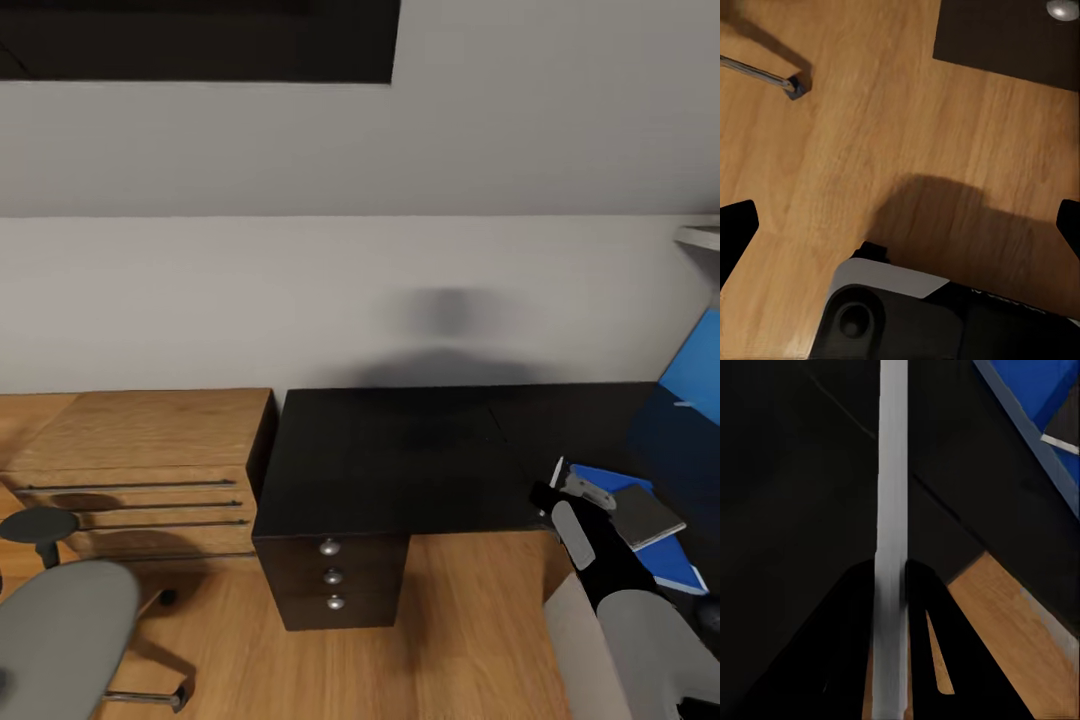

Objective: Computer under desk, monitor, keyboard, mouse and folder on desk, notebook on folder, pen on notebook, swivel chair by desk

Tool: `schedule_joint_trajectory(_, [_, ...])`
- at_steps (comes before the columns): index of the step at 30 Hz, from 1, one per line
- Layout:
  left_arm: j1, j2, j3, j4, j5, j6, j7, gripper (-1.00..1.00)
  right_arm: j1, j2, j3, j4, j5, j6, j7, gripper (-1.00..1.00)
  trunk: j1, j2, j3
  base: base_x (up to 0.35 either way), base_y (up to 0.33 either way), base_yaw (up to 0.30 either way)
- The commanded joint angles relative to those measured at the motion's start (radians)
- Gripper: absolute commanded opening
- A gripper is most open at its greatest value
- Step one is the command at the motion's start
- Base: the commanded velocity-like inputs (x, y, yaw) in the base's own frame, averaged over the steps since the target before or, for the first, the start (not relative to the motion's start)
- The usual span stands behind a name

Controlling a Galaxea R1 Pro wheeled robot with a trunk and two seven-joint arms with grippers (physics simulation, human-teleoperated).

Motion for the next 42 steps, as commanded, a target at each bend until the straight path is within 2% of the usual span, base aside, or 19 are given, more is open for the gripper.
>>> schedule_joint_trajectory(1, [0.000, 0.001, -0.006, 0.000, 0.011, -0.006, 0.007, 1.00, -0.001, -0.002, -0.003, -0.001, -0.011, 0.003, -0.006, -1.00, 0.000, -0.002, -0.002, 0.000, 0.000, -0.270])
schedule_joint_trajectory(6, [0.000, 0.001, -0.006, 0.005, 0.009, -0.006, 0.007, 1.00, -0.001, -0.014, -0.022, -0.001, -0.011, 0.003, -0.004, -1.00, 0.000, -0.002, -0.002, 0.000, 0.000, -0.270])
schedule_joint_trajectory(24, [0.000, 0.000, -0.006, 0.007, 0.009, -0.007, 0.006, 1.00, -0.001, -0.015, -0.022, 0.000, -0.012, 0.001, -0.002, -1.00, 0.000, -0.002, -0.002, 0.000, 0.000, -0.268])
schedule_joint_trajectory(42, [0.000, -0.001, -0.007, 0.007, 0.007, -0.007, 0.004, 1.00, -0.001, -0.015, -0.019, -0.001, -0.012, 0.000, 0.005, -1.00, 0.000, -0.002, -0.002, 0.127, 0.000, -0.023])
